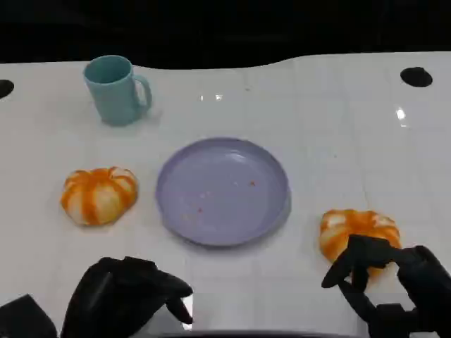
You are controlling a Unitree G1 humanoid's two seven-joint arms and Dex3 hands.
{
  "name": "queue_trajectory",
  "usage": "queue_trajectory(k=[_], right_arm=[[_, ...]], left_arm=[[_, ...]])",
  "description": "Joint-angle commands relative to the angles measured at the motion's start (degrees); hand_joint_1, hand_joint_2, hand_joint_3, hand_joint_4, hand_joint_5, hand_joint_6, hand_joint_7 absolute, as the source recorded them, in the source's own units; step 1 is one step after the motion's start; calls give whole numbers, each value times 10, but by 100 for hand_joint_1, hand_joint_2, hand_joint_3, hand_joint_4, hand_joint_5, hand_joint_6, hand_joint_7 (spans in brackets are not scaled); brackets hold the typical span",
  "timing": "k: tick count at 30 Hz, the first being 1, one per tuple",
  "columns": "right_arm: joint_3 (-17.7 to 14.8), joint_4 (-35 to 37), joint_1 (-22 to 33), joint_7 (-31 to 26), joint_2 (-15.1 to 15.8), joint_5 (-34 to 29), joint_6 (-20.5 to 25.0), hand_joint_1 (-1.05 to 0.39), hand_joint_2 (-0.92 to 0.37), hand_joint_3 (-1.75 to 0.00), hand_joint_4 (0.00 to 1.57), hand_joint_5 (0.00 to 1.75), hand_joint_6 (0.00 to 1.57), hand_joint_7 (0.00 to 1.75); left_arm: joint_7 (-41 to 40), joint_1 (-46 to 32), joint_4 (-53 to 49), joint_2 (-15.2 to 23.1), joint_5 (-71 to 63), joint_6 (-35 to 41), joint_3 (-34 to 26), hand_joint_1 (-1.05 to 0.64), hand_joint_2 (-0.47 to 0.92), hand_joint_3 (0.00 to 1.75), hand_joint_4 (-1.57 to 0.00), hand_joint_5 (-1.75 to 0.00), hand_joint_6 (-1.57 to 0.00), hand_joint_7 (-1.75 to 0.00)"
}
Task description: Grasp the bread from the table and place it into the plate.
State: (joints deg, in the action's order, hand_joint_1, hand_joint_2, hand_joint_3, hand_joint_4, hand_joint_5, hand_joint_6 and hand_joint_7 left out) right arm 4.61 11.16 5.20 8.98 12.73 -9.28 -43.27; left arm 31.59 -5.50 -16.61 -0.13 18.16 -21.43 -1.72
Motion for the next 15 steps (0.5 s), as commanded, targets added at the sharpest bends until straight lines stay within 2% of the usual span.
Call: queue_trajectory(k=[1,15], right_arm=[[-4,-1,0,-2,7,1,-1,-21,-47,-109,77,175,80,126],[-2,-2,-1,2,8,3,8,-22,-47,-107,77,175,80,126]], left_arm=[[3,2,-5,9,-2,-10,-5,-99,92,2,-111,-113,-145,-25],[2,3,-5,9,0,-8,-4,-99,92,1,-111,-114,-143,-28]])
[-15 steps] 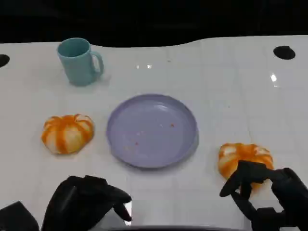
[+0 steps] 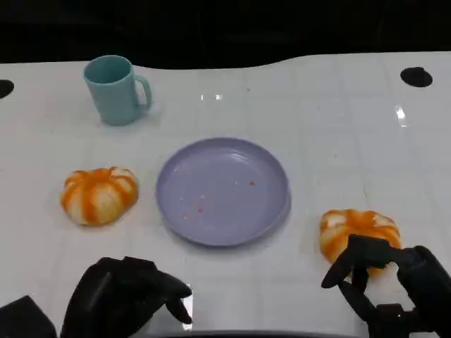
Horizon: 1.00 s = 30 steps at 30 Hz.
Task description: Grasp the bread from the table and place it into the plate.
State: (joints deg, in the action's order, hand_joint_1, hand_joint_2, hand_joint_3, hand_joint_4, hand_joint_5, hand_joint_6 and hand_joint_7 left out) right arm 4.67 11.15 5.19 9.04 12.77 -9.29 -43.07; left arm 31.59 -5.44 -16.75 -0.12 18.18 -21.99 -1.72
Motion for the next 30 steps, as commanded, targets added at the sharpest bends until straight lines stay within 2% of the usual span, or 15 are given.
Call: queue_trajectory(k=[1,9,11,14,16,18,20,24,29,30], right_arm=[[-2,-3,0,1,7,4,8,-22,-47,-107,77,175,80,126],[-4,-6,2,-2,5,5,8,-20,-48,-107,74,172,78,120],[-7,-8,2,-6,4,2,9,-20,-51,-102,72,156,77,104],[-11,-8,-3,-10,10,-7,8,-24,-56,-92,69,143,75,85],[-14,-14,-8,-13,19,-26,11,-26,-60,-81,64,133,74,74],[-18,-30,-9,-16,30,-53,28,-30,-77,-44,59,118,69,57],[-20,-43,-10,-22,41,-80,44,-36,-89,-21,53,105,65,47],[-25,-74,-10,-39,61,-147,76,-48,-92,-10,39,89,56,33],[-25,-120,-1,-36,78,-191,131,-49,-92,-3,30,70,51,18],[-24,-127,1,-35,80,-197,143,-48,-91,-2,28,62,49,14]], left_arm=[[2,2,-3,9,0,-1,-4,-99,92,1,-111,-114,-143,-28],[1,2,-3,8,0,0,-4,-99,92,2,-112,-113,-143,-30],[1,1,-1,8,2,4,-4,-99,92,1,-112,-113,-143,-30],[1,2,-2,8,0,1,-4,-100,92,1,-112,-113,-142,-30],[1,3,-4,9,-1,-1,-4,-100,92,1,-112,-113,-142,-31],[2,4,-6,9,0,0,-4,-100,92,1,-112,-113,-142,-31],[3,5,-7,10,0,-1,-4,-100,92,1,-112,-113,-142,-31],[2,4,-6,10,-1,1,-4,-99,92,1,-111,-113,-141,-32],[4,4,-6,10,0,0,-2,-98,92,1,-111,-114,-140,-34],[4,4,-6,9,2,2,-2,-99,92,1,-111,-114,-140,-34]])
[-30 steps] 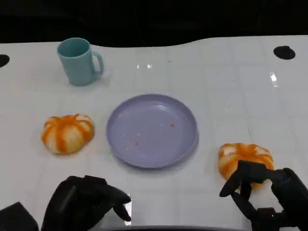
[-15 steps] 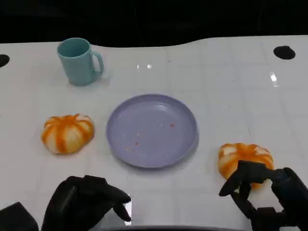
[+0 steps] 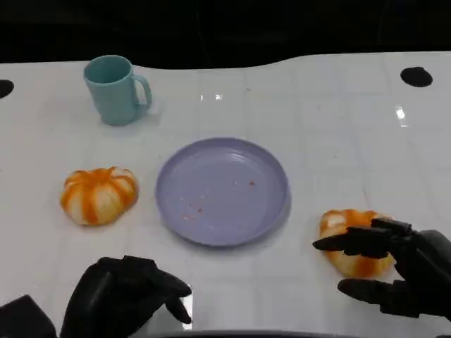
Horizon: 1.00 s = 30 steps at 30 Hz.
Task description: Grasp the bread from the table and place it into the plate.
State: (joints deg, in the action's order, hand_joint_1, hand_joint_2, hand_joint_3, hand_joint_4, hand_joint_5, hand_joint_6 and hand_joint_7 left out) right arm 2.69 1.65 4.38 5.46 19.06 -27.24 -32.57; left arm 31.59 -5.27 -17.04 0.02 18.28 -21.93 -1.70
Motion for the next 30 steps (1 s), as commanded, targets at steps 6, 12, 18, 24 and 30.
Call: queue_trajectory(k=[6,12,18,24,30], right_arm=[[3,-63,13,-11,30,-84,92,-46,-87,0,23,41,47,4],[19,-73,8,-16,34,-138,138,-43,-85,0,22,37,44,1],[43,-46,-12,-30,38,-171,163,-41,-86,-1,23,35,44,1],[73,-9,-41,-29,40,-190,194,-44,-91,-2,24,33,44,0],[95,38,-75,-44,39,-199,214,-44,-92,-1,30,33,47,1]], left_arm=[[1,2,-2,8,-4,0,-1,-99,92,1,-111,-113,-140,-35],[-1,1,3,8,-5,3,2,-99,92,1,-110,-113,-139,-35],[-8,5,-5,5,-16,-5,2,-100,92,1,-110,-114,-139,-37],[-7,9,-13,0,-18,-12,3,-99,92,1,-110,-113,-138,-38],[-11,8,-8,-3,-19,-7,4,-100,92,2,-112,-113,-138,-39]])
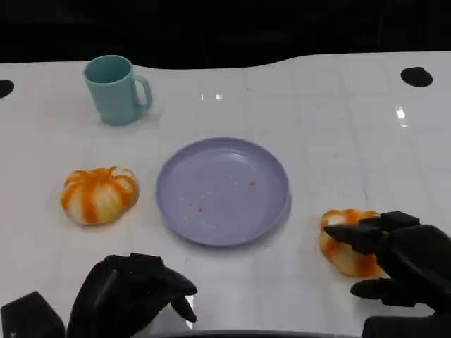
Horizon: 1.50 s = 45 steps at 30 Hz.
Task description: Grasp the bread from the table and place it into the plate.
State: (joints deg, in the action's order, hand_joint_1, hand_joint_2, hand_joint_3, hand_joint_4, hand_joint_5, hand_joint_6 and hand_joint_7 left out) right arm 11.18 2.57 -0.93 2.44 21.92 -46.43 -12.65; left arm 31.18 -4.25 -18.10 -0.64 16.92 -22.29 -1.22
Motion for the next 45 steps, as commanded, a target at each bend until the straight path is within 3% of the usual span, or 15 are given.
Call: queue_trajectory(k=[1,20,29,35,42,45], right_arm=[[14,38,-28,-16,11,-9,18,-45,-92,-2,30,32,47,1],[78,83,-91,-9,6,-40,107,-45,-92,-1,34,20,45,0],[108,82,-141,114,9,-40,176,-54,-92,-1,35,15,41,0],[109,91,-177,175,6,-15,205,-54,-92,-1,35,13,42,0],[114,129,-229,241,-4,24,256,-53,-92,-14,39,12,47,2],[123,156,-247,244,-15,28,272,-52,-92,-18,41,13,51,3]], left_arm=[[-7,-3,3,4,-6,-3,-1,-100,92,2,-112,-113,-138,-40],[-5,-8,12,2,-2,3,1,-99,92,0,-112,-110,-137,-39],[-8,-9,16,1,-4,5,2,-100,92,0,-113,-110,-138,-40],[-9,-12,22,0,-3,9,3,-100,92,0,-113,-109,-138,-40],[-11,-15,26,0,-4,9,5,-99,92,0,-114,-108,-137,-39],[-14,-17,30,0,-6,9,7,-99,92,1,-114,-108,-138,-39]])
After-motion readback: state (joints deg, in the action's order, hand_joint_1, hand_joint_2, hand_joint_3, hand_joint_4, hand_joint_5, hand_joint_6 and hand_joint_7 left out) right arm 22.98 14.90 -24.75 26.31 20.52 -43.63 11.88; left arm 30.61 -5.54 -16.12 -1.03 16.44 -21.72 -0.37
